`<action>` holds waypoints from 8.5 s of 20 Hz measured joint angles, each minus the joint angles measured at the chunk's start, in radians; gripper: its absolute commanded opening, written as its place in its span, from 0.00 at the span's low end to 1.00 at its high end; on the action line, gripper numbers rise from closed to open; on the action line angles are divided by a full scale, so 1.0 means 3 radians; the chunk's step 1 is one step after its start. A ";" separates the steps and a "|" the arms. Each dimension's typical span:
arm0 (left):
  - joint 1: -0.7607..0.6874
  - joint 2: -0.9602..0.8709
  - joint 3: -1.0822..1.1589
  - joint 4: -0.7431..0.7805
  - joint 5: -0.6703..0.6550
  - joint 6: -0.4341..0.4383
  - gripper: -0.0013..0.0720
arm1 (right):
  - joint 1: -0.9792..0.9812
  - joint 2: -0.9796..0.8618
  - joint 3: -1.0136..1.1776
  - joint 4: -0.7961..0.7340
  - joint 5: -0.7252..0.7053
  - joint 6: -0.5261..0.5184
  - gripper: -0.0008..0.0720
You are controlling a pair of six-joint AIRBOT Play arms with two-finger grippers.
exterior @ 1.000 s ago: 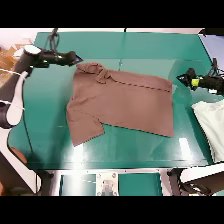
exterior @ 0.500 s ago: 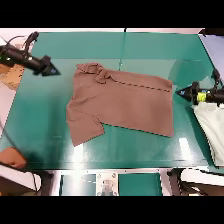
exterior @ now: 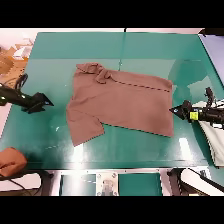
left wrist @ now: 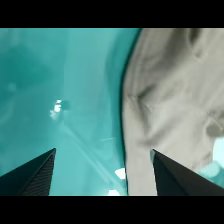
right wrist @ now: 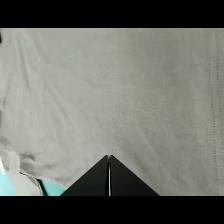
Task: Fold the shirts.
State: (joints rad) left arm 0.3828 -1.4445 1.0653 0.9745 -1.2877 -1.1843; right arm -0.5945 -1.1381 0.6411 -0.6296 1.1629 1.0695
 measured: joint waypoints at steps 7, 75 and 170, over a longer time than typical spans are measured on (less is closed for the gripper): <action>0.0032 -0.0314 -0.0193 -0.0561 0.0306 0.0198 0.92 | -0.0001 0.0037 -0.0058 0.0024 -0.0090 -0.0003 0.03; -0.0399 0.1912 0.3338 -0.1211 0.0088 0.0229 0.05 | -0.0716 0.1419 0.3382 0.0713 -0.0183 0.0605 0.03; -0.1658 0.1687 -0.2585 -0.0899 0.1933 -0.1197 0.05 | 0.0582 0.0173 -0.0926 -0.0558 -0.1432 0.1651 0.03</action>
State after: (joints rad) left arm -0.1146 -0.9382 0.2897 0.7048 -0.7078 -1.5433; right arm -0.4198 -1.0863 0.3634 -0.7971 0.7334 1.5646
